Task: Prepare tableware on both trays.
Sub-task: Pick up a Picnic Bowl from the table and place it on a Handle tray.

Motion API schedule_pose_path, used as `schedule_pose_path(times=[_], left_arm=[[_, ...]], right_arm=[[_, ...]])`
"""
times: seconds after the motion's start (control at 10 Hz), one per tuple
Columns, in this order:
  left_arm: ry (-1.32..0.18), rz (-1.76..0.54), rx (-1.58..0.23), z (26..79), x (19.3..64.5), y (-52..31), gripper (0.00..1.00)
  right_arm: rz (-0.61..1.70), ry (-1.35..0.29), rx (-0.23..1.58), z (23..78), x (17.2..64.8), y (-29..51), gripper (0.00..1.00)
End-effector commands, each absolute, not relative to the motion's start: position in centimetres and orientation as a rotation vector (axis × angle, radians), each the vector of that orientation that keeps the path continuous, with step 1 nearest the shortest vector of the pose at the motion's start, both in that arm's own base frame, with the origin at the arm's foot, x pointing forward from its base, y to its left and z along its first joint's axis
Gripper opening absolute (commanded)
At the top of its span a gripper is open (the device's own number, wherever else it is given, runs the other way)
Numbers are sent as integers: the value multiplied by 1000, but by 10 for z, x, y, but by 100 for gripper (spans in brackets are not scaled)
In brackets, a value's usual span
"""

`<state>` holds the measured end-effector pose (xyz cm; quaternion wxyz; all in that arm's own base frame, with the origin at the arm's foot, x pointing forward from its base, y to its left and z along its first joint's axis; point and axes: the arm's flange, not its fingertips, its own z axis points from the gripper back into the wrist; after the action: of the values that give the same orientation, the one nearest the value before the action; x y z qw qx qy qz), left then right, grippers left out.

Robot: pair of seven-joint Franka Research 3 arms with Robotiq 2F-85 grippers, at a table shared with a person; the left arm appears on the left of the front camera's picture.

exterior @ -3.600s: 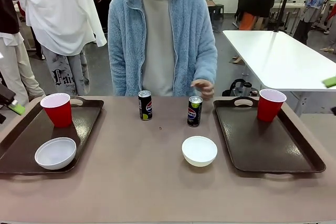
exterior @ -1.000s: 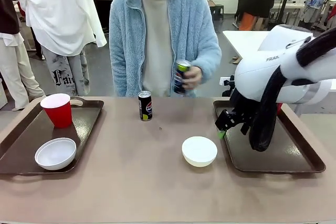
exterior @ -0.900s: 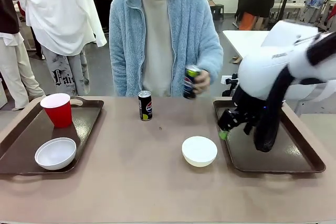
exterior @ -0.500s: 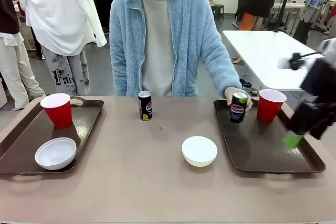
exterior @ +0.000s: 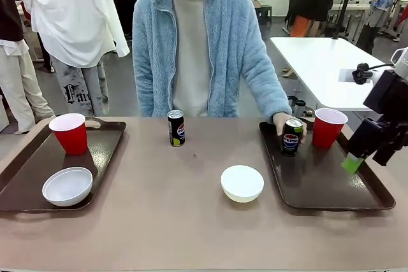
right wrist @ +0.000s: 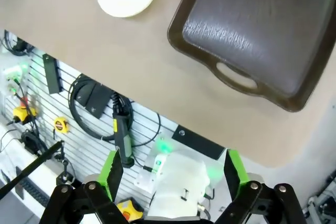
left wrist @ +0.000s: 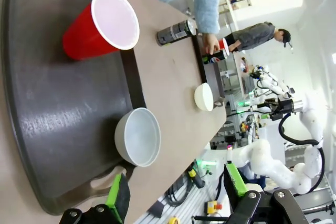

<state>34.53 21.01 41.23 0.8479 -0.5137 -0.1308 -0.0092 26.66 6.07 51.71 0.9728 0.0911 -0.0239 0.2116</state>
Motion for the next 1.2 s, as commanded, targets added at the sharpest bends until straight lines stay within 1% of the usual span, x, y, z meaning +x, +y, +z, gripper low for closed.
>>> schedule_pose_path(times=[0.0,0.3,0.5,0.8,1.1], left_arm=[[-297,-29,-1097,415,344,211,95],[-297,-29,-1097,415,344,211,95],[-297,-29,-1097,415,344,211,95],[-297,-29,-1097,415,344,211,95],[-297,-29,-1097,415,344,211,95]], right_arm=[[408,-94,203,501,270,63,100],[341,-179,158,468,304,115,100],[315,-227,77,434,322,154,100],[337,-248,-24,398,324,188,100],[343,-272,-72,360,326,211,100]])
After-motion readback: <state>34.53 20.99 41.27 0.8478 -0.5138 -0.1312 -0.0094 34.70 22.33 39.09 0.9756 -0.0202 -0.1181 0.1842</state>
